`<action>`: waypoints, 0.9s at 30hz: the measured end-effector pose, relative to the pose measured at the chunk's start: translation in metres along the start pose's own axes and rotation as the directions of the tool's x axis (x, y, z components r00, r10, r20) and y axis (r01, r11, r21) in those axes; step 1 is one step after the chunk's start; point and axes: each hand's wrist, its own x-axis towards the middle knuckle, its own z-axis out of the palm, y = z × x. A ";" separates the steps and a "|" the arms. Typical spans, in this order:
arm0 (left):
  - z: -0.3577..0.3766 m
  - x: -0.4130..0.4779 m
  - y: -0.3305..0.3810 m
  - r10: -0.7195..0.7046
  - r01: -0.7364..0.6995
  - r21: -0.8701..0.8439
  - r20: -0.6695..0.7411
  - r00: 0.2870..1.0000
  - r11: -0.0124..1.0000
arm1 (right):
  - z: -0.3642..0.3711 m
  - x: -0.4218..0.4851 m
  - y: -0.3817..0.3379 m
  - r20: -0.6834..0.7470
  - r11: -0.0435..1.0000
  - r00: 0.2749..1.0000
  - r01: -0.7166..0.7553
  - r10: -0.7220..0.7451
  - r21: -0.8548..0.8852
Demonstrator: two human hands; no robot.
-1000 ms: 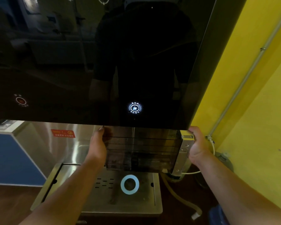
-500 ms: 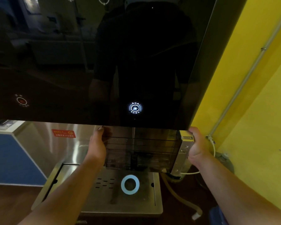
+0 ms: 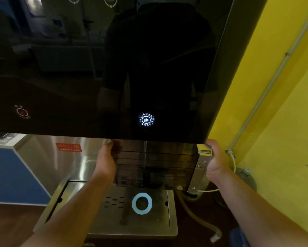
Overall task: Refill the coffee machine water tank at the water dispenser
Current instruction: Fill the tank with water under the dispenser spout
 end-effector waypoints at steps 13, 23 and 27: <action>-0.013 0.000 -0.001 -0.005 0.005 -0.034 0.022 1.000 0.999 | -0.023 0.018 0.013 0.056 0.998 0.997 -0.060 0.061 -0.014; -0.012 -0.085 0.020 0.710 -0.740 0.540 0.326 0.623 0.401 | -0.023 0.027 0.009 0.107 0.999 0.993 -0.053 0.054 -0.012; 0.024 -0.093 0.053 0.736 -0.832 0.548 0.527 0.425 0.089 | -0.022 0.025 0.007 0.096 0.998 0.994 -0.060 0.060 -0.001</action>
